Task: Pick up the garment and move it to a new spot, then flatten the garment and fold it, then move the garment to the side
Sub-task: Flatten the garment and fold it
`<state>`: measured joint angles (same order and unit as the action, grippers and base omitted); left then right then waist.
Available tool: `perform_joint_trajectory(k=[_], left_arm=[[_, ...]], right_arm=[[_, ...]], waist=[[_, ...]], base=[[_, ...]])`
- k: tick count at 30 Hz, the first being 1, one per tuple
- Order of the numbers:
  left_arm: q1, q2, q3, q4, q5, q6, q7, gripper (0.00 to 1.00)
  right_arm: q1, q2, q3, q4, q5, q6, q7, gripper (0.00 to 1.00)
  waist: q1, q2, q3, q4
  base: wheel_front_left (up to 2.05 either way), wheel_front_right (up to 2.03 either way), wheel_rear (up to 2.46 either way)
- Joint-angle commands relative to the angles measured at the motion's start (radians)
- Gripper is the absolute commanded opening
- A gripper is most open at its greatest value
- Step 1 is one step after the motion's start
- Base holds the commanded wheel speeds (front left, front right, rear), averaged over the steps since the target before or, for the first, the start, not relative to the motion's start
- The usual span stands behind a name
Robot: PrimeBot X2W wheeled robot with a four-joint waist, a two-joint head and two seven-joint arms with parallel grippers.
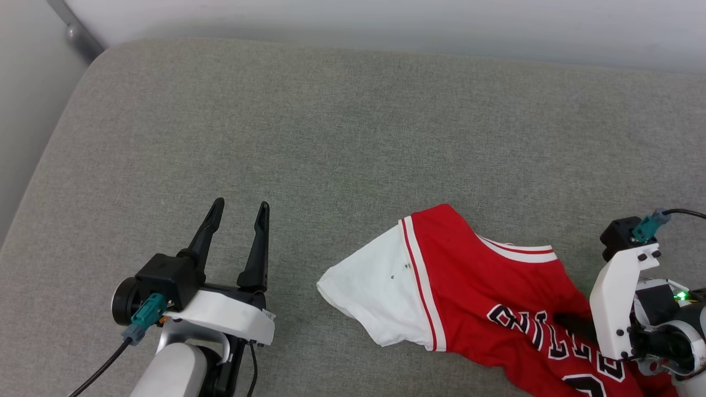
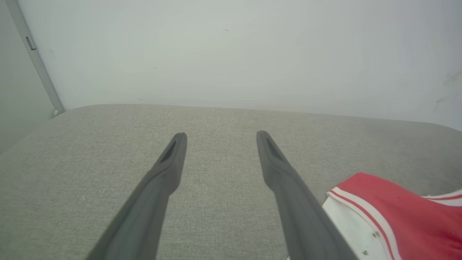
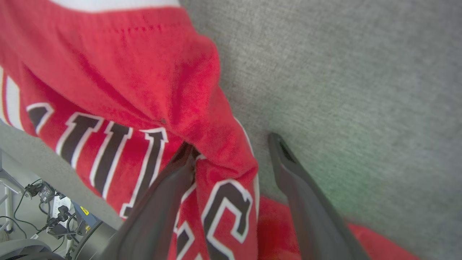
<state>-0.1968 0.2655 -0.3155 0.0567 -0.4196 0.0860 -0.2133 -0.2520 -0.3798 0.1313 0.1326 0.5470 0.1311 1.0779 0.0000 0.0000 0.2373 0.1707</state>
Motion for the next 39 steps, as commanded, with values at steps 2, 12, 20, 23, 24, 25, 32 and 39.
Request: perform_joint_trajectory(k=[2,12,20,23,24,25,32,39], left_arm=[[-0.020,-0.009,0.003,0.012,-0.006,-0.006,-0.012,1.00],[-0.011,-0.010,0.013,0.035,-0.002,-0.011,-0.036,1.00],[-0.029,-0.009,0.005,0.025,0.002,-0.016,-0.040,1.00],[-0.042,-0.010,0.002,0.020,0.002,-0.019,-0.041,1.00],[-0.045,-0.011,0.001,0.020,0.002,-0.019,-0.042,1.00],[-0.049,-0.011,0.001,0.020,0.002,-0.020,-0.042,1.00],[-0.072,-0.006,-0.001,0.028,0.006,-0.024,-0.045,1.00],[-0.061,0.010,0.005,0.041,0.007,-0.018,-0.043,1.00]], right_arm=[[0.018,0.006,0.036,0.060,0.005,-0.001,0.006,0.45],[-0.096,-0.086,0.049,-0.025,-0.009,-0.001,-0.119,0.00],[-0.218,-0.188,-0.006,-0.040,-0.151,-0.001,-0.203,0.00],[-0.259,-0.192,-0.043,-0.003,-0.216,-0.001,-0.260,0.00],[-0.265,-0.183,-0.055,0.016,-0.232,-0.001,-0.280,0.00],[-0.272,-0.170,-0.066,0.037,-0.245,-0.001,-0.303,0.00],[-0.270,-0.085,-0.110,0.184,-0.308,-0.001,-0.455,0.96],[-0.236,-0.001,-0.168,0.268,-0.331,-0.001,-0.670,1.00]], waist=[[0.0000,0.0000,0.014,0.012],[0.0000,0.0000,-0.012,-0.009],[0.0000,0.0000,0.021,-0.017],[0.0000,0.0000,0.058,-0.015],[0.0000,0.0000,0.069,-0.014],[0.0000,0.0000,0.081,-0.013],[0.0000,0.0000,0.121,-0.015],[0.0000,0.0000,0.079,-0.043]], base=[[0.00,0.00,0.00],[0.00,0.00,0.00],[0.00,0.00,0.00],[0.00,0.00,0.00],[0.00,0.00,0.00],[0.00,0.00,0.00],[0.00,0.00,0.00],[0.00,0.00,0.00]])
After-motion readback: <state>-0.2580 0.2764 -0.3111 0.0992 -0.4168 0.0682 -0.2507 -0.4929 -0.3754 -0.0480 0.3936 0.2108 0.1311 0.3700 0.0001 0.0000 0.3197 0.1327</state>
